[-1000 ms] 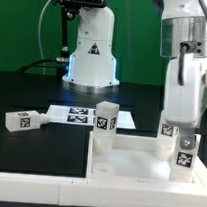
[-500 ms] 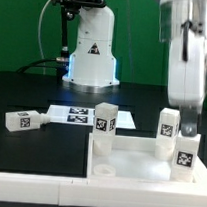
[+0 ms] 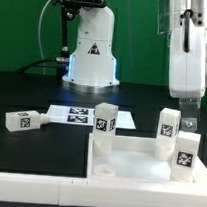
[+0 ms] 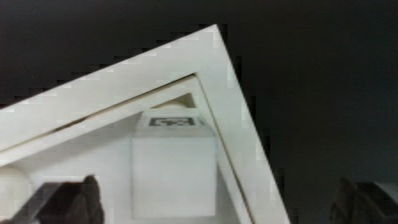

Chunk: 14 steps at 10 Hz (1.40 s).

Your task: Assemble square table

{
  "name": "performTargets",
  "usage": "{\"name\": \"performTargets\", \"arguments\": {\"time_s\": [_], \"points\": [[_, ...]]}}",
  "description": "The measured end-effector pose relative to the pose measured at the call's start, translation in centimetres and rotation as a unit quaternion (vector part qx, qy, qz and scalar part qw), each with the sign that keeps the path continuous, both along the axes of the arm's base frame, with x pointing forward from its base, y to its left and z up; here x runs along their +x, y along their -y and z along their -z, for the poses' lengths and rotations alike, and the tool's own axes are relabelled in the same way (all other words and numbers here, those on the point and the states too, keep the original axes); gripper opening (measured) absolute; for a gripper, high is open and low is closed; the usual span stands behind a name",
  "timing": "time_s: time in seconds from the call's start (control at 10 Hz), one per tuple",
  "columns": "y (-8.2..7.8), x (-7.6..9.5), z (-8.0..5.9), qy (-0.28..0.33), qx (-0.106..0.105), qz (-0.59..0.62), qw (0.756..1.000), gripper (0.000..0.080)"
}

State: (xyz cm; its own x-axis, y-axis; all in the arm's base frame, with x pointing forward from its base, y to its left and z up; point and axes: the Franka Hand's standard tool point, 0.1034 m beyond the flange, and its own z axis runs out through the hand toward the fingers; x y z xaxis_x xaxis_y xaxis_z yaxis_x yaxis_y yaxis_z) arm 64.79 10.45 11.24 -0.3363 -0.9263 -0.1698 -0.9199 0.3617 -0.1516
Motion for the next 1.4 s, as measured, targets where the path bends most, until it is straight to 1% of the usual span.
{"name": "performTargets", "arguments": {"time_s": [0.1,0.2,0.3,0.4,0.7,0.9,1.0,1.1,1.2,1.3,1.4], "points": [[0.2,0.0,-0.1,0.001,-0.001,-0.004,1.0,0.0649],[1.4,-0.1,-0.9,0.016,-0.01,-0.058,0.998,0.0649],[3.6,-0.7,-2.1,0.03,-0.024,-0.139,0.99,0.0649],[5.3,-0.9,-2.6,0.037,-0.026,-0.167,0.985,0.0649],[5.4,-0.8,-2.4,0.044,-0.044,-0.239,0.969,0.0649],[5.6,-0.9,-2.3,0.043,-0.045,-0.239,0.969,0.0649],[7.1,-1.5,-2.6,0.053,-0.039,-0.275,0.959,0.0649],[10.0,-2.7,-3.2,0.052,-0.004,-0.283,0.958,0.0649],[12.4,-3.8,-3.4,0.04,0.028,-0.277,0.96,0.0649],[13.2,-3.8,-3.2,0.041,0.016,-0.254,0.966,0.0649],[11.8,-3.7,-2.9,0.044,0.001,-0.257,0.965,0.0649]]}}
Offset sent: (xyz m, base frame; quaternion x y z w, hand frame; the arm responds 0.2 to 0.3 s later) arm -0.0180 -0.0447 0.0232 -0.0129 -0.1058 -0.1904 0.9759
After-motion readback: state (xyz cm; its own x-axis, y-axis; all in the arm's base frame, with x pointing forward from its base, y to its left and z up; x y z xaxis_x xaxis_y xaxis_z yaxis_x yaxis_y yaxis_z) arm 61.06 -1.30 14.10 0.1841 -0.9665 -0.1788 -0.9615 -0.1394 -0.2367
